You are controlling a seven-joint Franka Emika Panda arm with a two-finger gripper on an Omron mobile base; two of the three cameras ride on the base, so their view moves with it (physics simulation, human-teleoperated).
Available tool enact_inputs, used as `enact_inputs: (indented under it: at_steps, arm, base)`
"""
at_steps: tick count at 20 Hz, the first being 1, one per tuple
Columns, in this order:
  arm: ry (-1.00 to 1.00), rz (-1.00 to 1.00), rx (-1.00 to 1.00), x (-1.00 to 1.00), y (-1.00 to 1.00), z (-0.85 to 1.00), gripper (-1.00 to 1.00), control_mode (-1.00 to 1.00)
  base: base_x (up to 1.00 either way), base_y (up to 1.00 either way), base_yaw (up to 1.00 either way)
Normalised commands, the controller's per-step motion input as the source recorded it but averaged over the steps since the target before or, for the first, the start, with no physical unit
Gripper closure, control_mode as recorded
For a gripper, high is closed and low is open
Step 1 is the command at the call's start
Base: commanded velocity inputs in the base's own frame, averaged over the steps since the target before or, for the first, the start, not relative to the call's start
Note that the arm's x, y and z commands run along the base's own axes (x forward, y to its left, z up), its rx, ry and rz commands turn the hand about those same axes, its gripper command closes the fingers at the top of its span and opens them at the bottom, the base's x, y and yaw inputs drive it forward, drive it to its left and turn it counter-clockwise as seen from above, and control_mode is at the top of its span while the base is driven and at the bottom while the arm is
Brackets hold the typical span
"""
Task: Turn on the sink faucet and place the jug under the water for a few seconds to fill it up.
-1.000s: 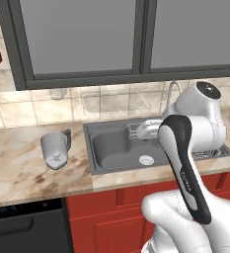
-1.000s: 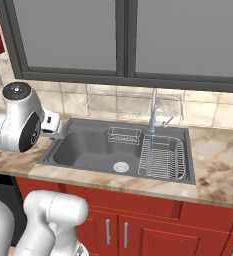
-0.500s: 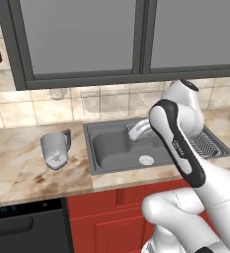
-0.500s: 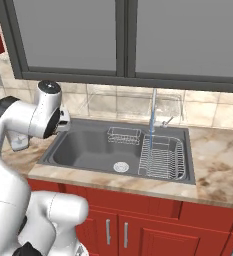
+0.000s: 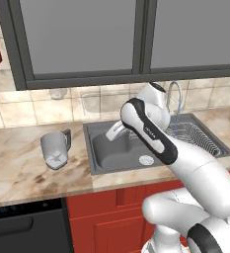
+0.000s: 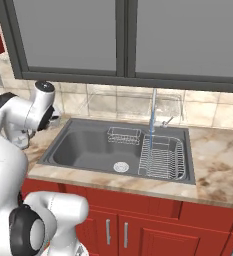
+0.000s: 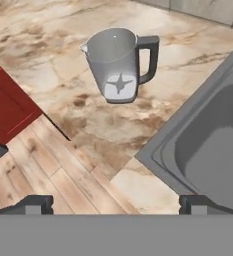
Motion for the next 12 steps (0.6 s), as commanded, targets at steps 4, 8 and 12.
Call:
enact_inputs:
  at_steps: [4,8,12]
  arm:
    - [0.02,0.09,0.0,0.56,0.17,-0.03,-1.0,-1.0]
    - [0.0,0.08,0.0,0.45,0.23,-0.01,-1.0,-1.0]
    - [0.0,0.11,0.0,0.44,0.31,-0.1,-1.0,-1.0]
  base:
    - [0.0,0.0,0.0]
    - [0.0,0.0,0.0]
    - [0.0,0.0,0.0]
